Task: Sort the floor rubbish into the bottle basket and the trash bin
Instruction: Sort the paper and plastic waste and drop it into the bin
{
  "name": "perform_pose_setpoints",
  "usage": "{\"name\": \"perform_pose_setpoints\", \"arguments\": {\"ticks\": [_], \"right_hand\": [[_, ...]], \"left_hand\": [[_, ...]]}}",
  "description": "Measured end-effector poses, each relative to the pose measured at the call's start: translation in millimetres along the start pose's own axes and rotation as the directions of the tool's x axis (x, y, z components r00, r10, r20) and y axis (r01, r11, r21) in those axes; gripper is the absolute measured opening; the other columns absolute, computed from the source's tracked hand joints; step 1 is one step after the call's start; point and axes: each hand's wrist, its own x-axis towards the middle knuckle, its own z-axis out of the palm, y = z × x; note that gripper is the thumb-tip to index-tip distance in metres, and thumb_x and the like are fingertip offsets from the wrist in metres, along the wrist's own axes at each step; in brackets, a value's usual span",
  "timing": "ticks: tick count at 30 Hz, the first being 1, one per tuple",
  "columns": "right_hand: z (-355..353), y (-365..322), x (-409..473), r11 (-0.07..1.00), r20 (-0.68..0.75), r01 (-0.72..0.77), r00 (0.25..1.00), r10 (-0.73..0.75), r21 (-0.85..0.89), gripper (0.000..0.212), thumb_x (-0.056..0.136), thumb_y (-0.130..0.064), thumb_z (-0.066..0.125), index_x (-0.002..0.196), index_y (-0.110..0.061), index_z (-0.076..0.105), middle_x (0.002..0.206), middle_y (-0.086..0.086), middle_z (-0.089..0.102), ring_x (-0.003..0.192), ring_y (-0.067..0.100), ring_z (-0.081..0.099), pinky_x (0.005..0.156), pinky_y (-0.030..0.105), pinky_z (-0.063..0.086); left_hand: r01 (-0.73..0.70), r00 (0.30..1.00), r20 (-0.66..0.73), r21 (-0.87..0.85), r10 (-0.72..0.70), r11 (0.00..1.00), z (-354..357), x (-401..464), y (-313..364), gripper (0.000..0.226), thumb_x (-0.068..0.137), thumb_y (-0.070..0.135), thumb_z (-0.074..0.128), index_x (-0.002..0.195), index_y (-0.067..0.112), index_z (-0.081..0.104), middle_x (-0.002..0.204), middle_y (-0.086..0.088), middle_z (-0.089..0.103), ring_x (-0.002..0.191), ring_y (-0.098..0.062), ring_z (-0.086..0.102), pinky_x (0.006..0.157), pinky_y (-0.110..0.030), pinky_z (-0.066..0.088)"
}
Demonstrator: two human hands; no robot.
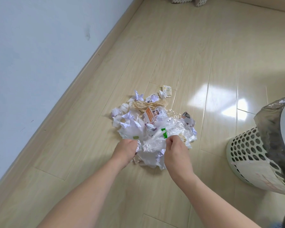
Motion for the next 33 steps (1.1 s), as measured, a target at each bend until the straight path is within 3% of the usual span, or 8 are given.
{"name": "perform_pose_setpoints", "arguments": {"ticks": [5,10,17,22,26,29,31,33], "right_hand": [[-11,-14,-1,1.0,-0.008,0.03,1.0,-0.03,0.005,0.019,0.098,-0.012,0.035,0.082,-0.016,0.043,0.079,-0.002,0.05,0.069,0.015,0.043,0.059,0.034,0.035],[-49,-22,-7,0.987,-0.049,0.003,0.999,0.005,0.163,0.024,0.098,-0.012,0.042,0.083,-0.027,0.052,0.085,-0.003,0.061,0.081,0.027,0.065,0.069,0.042,0.053],[-153,-23,-42,0.994,-0.148,-0.001,0.989,0.017,0.106,0.03,0.086,0.002,0.042,0.087,-0.022,0.06,0.085,-0.006,0.063,0.08,0.02,0.061,0.063,0.028,0.047],[-243,-1,-91,0.991,-0.249,-0.053,0.965,0.082,0.119,0.026,0.092,-0.003,0.043,0.096,-0.017,0.064,0.093,-0.006,0.061,0.085,0.013,0.056,0.064,0.021,0.044],[-304,41,-137,0.98,-0.332,-0.109,0.93,0.159,0.166,0.025,0.094,-0.008,0.044,0.095,-0.022,0.065,0.094,-0.004,0.059,0.078,0.008,0.054,0.064,0.024,0.047],[-344,80,-169,0.971,-0.389,-0.179,0.893,0.227,0.156,0.024,0.092,-0.007,0.043,0.093,-0.019,0.064,0.092,-0.001,0.061,0.077,0.015,0.057,0.062,0.029,0.048],[-366,110,-190,0.95,-0.411,-0.249,0.859,0.306,0.188,0.022,0.089,-0.005,0.043,0.09,-0.016,0.062,0.089,0.0,0.06,0.077,0.019,0.057,0.065,0.034,0.05],[-379,138,-204,0.924,-0.413,-0.329,0.827,0.381,0.193,0.021,0.087,-0.003,0.043,0.088,-0.015,0.06,0.09,0.002,0.059,0.078,0.021,0.057,0.065,0.034,0.05]], "left_hand": [[0.06,0.997,-0.034,-0.146,-0.065,0.987,-12,-9,19,0.027,0.063,0.033,0.036,0.07,0.011,0.049,0.061,-0.005,0.055,0.053,-0.02,0.044,0.058,-0.029,0.033],[0.043,0.999,-0.024,-0.137,-0.047,0.99,-13,-24,48,0.023,0.084,0.024,0.039,0.068,0.01,0.048,0.064,-0.008,0.058,0.058,-0.023,0.046,0.062,-0.03,0.035],[-0.173,0.983,0.073,0.042,0.17,0.984,3,-90,143,0.025,0.084,0.031,0.037,0.069,0.014,0.045,0.071,-0.009,0.057,0.064,-0.022,0.046,0.066,-0.032,0.036],[-0.397,0.913,0.234,0.318,0.335,0.861,52,-165,198,0.013,0.099,0.012,0.037,0.097,0.012,0.051,0.101,-0.007,0.049,0.088,-0.023,0.041,0.075,-0.028,0.033],[-0.501,0.862,0.3,0.392,0.408,0.772,111,-235,223,0.019,0.097,0.015,0.03,0.083,0.015,0.043,0.115,-0.023,0.055,0.104,-0.036,0.052,0.083,-0.038,0.042],[-0.55,0.825,0.416,0.433,0.383,0.714,164,-276,236,0.02,0.097,0.014,0.035,0.102,0.012,0.054,0.121,-0.019,0.056,0.104,-0.032,0.053,0.081,-0.035,0.041],[-0.594,0.786,0.499,0.45,0.364,0.666,201,-305,243,0.022,0.098,0.01,0.038,0.11,0.007,0.056,0.117,-0.022,0.058,0.099,-0.032,0.056,0.082,-0.036,0.044],[-0.637,0.747,0.566,0.462,0.348,0.616,232,-327,244,0.016,0.097,0.013,0.038,0.094,0.01,0.054,0.09,-0.015,0.06,0.08,-0.027,0.054,0.073,-0.035,0.047]]}}
